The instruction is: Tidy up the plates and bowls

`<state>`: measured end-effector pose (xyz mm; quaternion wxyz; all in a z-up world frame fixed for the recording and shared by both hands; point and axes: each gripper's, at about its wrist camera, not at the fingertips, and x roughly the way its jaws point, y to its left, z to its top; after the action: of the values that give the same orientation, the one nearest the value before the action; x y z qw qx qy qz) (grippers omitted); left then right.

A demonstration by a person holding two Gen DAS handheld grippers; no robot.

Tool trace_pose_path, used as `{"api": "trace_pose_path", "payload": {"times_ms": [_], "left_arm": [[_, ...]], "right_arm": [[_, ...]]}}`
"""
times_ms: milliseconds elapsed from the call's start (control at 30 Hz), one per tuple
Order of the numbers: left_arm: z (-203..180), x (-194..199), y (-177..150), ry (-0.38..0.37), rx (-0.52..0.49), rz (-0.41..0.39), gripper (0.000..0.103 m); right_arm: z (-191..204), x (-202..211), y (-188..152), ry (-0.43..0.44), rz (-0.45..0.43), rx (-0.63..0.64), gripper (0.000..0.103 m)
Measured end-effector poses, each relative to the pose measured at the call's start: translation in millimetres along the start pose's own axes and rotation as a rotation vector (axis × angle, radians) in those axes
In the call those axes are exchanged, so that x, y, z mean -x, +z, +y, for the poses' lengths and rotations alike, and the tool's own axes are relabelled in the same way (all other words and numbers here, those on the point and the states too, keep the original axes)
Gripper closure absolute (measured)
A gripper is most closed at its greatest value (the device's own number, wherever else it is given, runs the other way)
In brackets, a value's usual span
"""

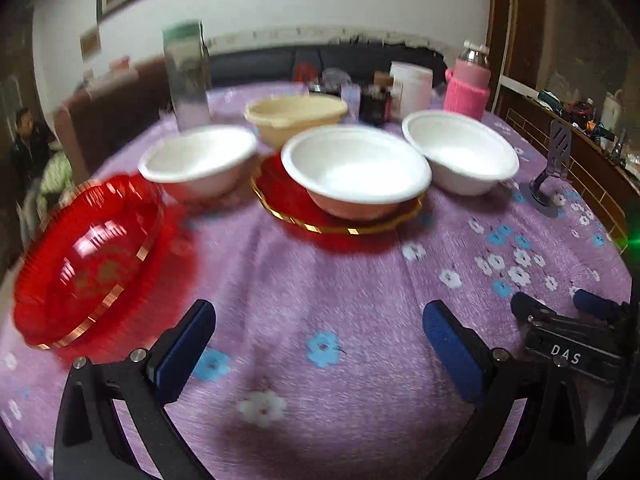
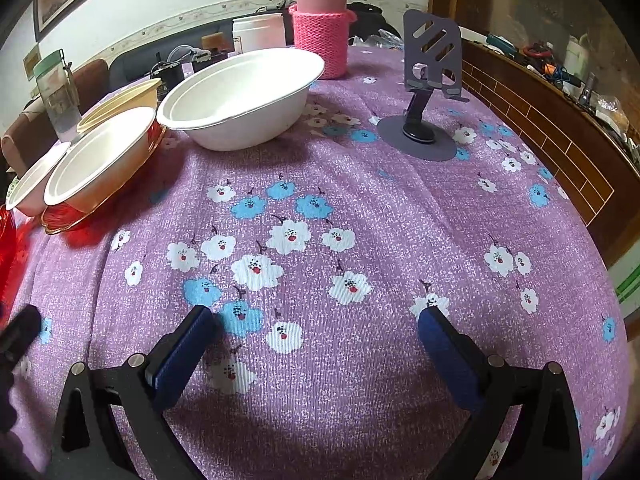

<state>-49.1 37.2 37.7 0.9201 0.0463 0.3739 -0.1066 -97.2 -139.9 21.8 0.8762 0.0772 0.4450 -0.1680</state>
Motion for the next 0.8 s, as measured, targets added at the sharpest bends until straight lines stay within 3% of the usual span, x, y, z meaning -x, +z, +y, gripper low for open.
{"api": "trace_pose_path", "payload": {"times_ms": [167,333,567,800], "left_arm": [[19,1,-3,-0.005,0.067,-0.002,0.0],[36,14,-6,-0.017,0.168,-0.081,0.0],[28,21,-9,-0.03,0.136,-0.13,0.0],[42,22,-10,-0.029,0.214,-0.137,0.0]], "right_arm": [[0,0,0,0.002,0.0,0.002,0.001],[-1,0,0,0.002,0.0,0.002,0.001],[-1,0,0,0.002,-0.001,0.002,0.001],[-1,1,-1,0.002,-0.001,0.002,0.001]]}}
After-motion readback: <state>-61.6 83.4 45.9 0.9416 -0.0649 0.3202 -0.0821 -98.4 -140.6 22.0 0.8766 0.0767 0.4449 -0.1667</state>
